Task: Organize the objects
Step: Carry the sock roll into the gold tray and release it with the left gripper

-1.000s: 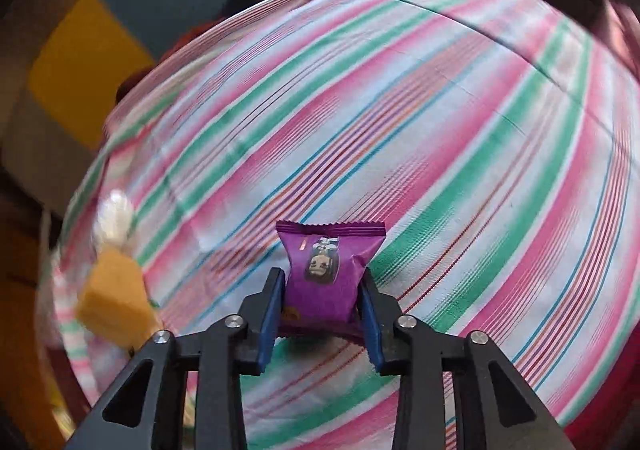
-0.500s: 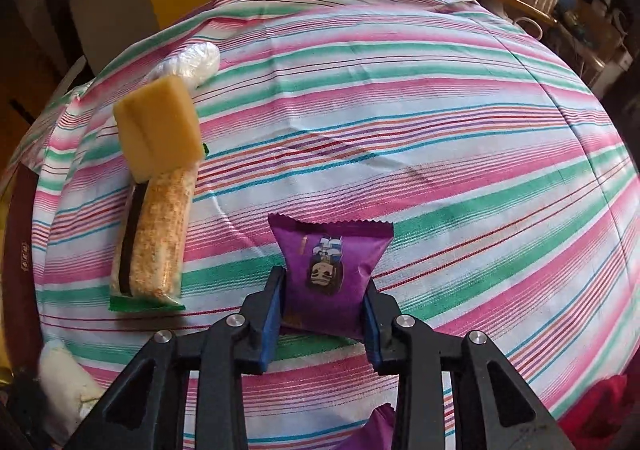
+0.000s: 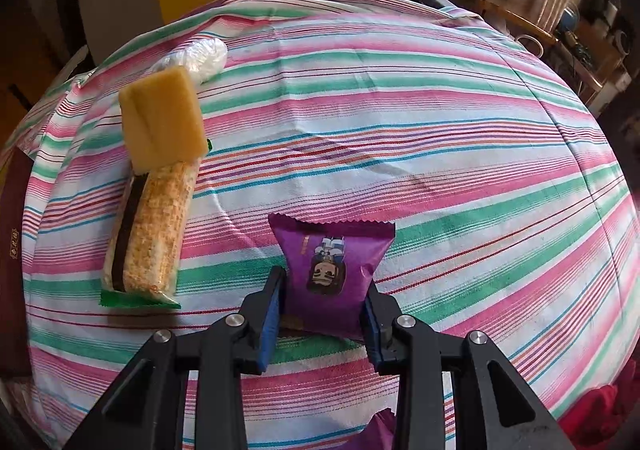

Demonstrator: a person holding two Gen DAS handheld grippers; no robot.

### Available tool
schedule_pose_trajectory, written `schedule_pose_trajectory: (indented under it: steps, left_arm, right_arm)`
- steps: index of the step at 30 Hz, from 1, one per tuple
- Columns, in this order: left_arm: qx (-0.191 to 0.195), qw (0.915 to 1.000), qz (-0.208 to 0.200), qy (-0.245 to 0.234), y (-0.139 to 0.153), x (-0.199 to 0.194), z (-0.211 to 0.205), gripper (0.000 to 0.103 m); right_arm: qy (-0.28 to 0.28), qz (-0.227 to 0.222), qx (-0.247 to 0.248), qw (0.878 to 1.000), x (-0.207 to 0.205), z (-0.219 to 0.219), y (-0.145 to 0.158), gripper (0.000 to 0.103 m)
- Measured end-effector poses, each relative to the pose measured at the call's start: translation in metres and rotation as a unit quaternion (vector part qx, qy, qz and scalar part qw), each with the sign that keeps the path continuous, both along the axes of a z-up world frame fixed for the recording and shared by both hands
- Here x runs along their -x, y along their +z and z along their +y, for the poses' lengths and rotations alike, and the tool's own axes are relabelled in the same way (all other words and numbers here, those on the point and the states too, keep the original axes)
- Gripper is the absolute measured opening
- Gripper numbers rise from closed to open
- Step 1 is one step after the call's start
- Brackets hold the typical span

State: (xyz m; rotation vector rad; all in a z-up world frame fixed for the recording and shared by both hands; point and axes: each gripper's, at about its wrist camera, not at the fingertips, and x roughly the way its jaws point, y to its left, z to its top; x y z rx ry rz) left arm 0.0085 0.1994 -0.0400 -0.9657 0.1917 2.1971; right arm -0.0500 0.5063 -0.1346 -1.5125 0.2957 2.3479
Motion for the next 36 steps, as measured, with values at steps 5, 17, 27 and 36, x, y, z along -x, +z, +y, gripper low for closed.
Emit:
schedule_pose_trajectory:
  steps: [5, 17, 27, 36]
  left_arm:
    - [0.018, 0.9977, 0.02, 0.062, 0.02, 0.011, -0.027, 0.063]
    - [0.005, 0.989, -0.02, 0.147, 0.018, 0.042, -0.096, 0.063]
    - [-0.081, 0.9645, -0.126, 0.218, 0.01, 0.109, -0.158, 0.063]
    - [-0.027, 0.9606, -0.165, 0.222, -0.019, 0.183, -0.125, 0.063]
  right_arm:
    - [0.005, 0.0, -0.009, 1.0, 0.002, -0.003, -0.001, 0.036]
    - [0.012, -0.001, -0.019, 1.0, -0.005, -0.007, 0.0, 0.036]
    - [0.015, -0.004, -0.021, 1.0, -0.001, -0.008, -0.001, 0.036]
    - [0.017, -0.005, -0.024, 1.0, -0.001, -0.008, -0.001, 0.037]
